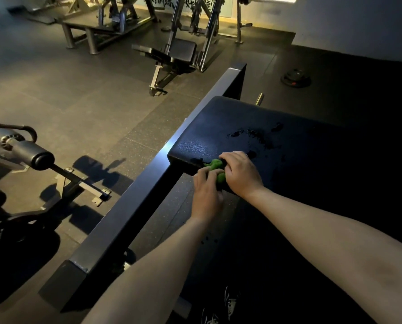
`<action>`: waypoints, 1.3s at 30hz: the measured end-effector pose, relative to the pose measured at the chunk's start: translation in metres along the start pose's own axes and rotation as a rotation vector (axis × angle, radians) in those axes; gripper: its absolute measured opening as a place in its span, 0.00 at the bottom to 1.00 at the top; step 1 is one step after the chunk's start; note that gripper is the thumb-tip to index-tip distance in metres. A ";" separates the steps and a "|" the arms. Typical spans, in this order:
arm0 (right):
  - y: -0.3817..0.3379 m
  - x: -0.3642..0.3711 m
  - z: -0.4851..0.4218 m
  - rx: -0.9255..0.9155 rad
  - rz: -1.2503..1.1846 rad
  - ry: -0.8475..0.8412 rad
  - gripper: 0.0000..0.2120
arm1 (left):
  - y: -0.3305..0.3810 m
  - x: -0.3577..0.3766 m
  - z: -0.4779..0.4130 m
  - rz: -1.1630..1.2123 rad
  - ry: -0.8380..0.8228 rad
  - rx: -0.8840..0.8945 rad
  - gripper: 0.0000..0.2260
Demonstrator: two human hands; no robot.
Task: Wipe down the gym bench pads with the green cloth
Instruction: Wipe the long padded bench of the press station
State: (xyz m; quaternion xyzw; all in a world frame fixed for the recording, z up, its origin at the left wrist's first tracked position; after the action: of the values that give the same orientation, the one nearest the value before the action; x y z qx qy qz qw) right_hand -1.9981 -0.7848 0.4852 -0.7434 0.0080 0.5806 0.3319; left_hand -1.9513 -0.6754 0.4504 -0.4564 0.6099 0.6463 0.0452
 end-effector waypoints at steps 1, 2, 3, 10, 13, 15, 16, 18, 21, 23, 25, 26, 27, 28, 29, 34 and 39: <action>0.000 -0.002 0.005 -0.012 0.038 0.020 0.14 | -0.007 -0.011 -0.001 -0.006 0.044 -0.012 0.19; 0.001 -0.001 0.010 -0.026 0.085 0.043 0.13 | -0.019 -0.026 -0.004 0.010 0.118 -0.058 0.20; 0.001 0.000 0.014 -0.034 0.127 0.059 0.13 | -0.034 -0.042 -0.008 0.042 0.202 -0.134 0.21; -0.001 0.009 0.002 0.011 0.234 0.107 0.15 | -0.066 -0.050 -0.037 0.224 0.335 -0.439 0.22; 0.001 0.013 0.001 0.007 0.242 0.126 0.15 | -0.065 -0.044 -0.031 0.194 0.333 -0.463 0.21; 0.002 0.012 -0.001 0.018 0.244 0.133 0.15 | -0.059 -0.035 -0.029 0.162 0.314 -0.429 0.21; 0.002 0.012 0.000 0.022 0.248 0.125 0.15 | -0.053 -0.030 -0.026 0.152 0.310 -0.422 0.22; 0.002 0.013 0.001 0.028 0.245 0.099 0.16 | -0.038 -0.013 -0.019 0.138 0.269 -0.392 0.23; 0.000 0.010 0.003 0.025 0.200 0.036 0.19 | -0.004 0.013 -0.005 0.124 0.123 -0.273 0.22; 0.000 0.005 0.006 0.010 0.146 -0.013 0.19 | 0.012 0.022 0.005 0.119 0.032 -0.185 0.21; 0.009 0.003 0.016 0.005 0.132 -0.067 0.16 | 0.016 0.023 0.008 0.062 -0.059 -0.101 0.24; 0.015 0.000 0.023 0.000 0.161 -0.056 0.16 | 0.015 0.019 0.007 0.015 -0.086 -0.058 0.25; 0.018 -0.003 0.032 -0.004 0.213 -0.026 0.15 | 0.010 0.014 0.006 -0.023 -0.080 -0.034 0.26; 0.021 -0.005 0.038 0.007 0.257 0.002 0.14 | 0.001 0.004 0.004 -0.041 -0.038 -0.049 0.27; 0.023 -0.007 0.041 0.027 0.279 0.020 0.14 | -0.009 -0.009 0.001 -0.027 0.031 -0.103 0.28; 0.018 -0.008 0.039 0.099 0.219 0.069 0.14 | -0.032 -0.033 -0.031 0.041 0.118 -0.254 0.29; 0.024 -0.007 0.039 0.096 0.181 0.112 0.17 | -0.005 -0.004 -0.025 -0.032 0.055 -0.091 0.23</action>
State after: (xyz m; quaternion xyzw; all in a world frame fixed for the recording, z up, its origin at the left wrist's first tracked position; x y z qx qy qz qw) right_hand -2.0436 -0.7861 0.4759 -0.7541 0.1213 0.5649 0.3122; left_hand -1.9324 -0.6925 0.4532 -0.4851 0.5736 0.6598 0.0180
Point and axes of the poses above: each hand's wrist, its own z-axis away from the middle knuckle, its own x-axis out of the palm, y = z × x, the point moved 8 cm from there along -z, towards the middle knuckle, and after that the axes turned 13 degrees about -y, right-handed, at the moved point
